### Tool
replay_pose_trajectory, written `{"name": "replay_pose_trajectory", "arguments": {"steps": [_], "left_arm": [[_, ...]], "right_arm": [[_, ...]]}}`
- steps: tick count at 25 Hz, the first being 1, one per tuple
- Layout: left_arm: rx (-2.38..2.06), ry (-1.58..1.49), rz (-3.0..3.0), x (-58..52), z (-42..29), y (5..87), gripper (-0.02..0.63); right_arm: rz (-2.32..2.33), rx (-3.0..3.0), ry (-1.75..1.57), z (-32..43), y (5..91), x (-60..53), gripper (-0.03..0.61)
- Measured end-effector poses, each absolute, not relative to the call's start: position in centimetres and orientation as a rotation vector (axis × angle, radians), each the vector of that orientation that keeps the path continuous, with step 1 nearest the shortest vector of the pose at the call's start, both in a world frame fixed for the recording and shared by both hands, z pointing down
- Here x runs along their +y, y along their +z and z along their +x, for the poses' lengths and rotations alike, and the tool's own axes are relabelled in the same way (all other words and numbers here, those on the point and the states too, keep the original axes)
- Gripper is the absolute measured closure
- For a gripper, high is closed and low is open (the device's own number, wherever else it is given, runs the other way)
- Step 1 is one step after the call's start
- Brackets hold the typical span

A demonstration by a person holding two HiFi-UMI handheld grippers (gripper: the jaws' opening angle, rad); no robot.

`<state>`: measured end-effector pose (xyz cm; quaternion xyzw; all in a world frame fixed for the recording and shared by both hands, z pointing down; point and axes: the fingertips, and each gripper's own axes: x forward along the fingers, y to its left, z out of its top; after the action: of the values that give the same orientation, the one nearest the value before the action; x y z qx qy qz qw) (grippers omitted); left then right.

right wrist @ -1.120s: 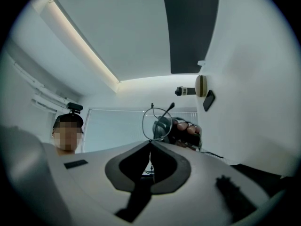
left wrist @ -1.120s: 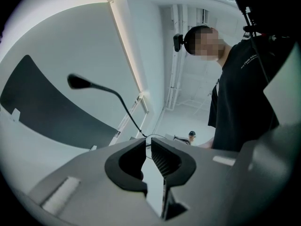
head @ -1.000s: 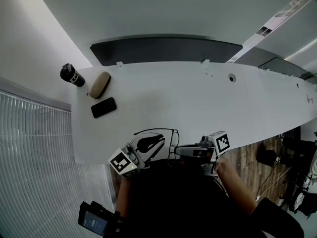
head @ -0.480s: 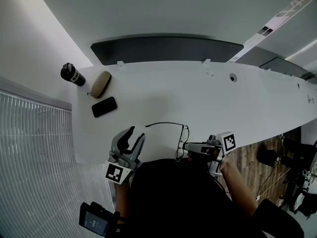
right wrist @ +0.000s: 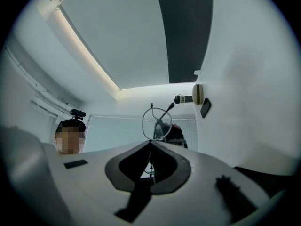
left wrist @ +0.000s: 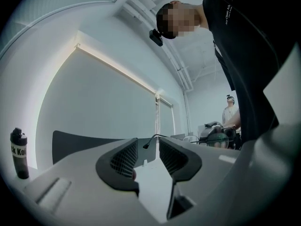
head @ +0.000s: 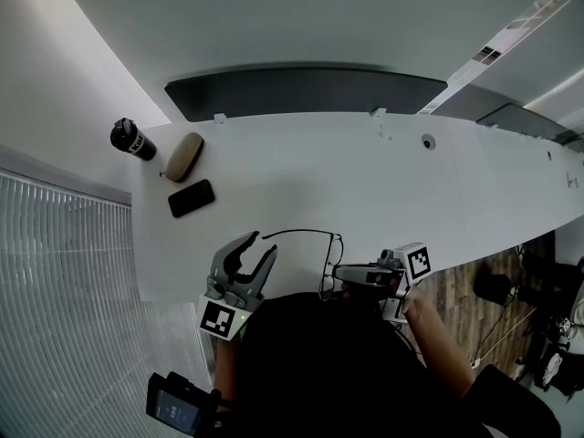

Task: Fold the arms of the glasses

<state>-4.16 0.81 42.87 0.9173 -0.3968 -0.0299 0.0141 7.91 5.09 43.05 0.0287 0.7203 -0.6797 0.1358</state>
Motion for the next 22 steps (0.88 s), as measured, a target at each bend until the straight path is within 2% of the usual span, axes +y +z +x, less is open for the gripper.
{"name": "replay_pose_trajectory", "arguments": {"steps": [7,22], "left_arm": [[-1.265,-0.118,2.872,0.9,-4.4,42.3,0.546],[-1.232,-0.145,2.892,1.0,-3.9,41.6,0.566]], "right_arm": [[0.082,2.085,-1.957,7.6,42.6,5.0,0.568],[0.078,2.082,-1.988,7.8,43.1,5.3,0.568]]}}
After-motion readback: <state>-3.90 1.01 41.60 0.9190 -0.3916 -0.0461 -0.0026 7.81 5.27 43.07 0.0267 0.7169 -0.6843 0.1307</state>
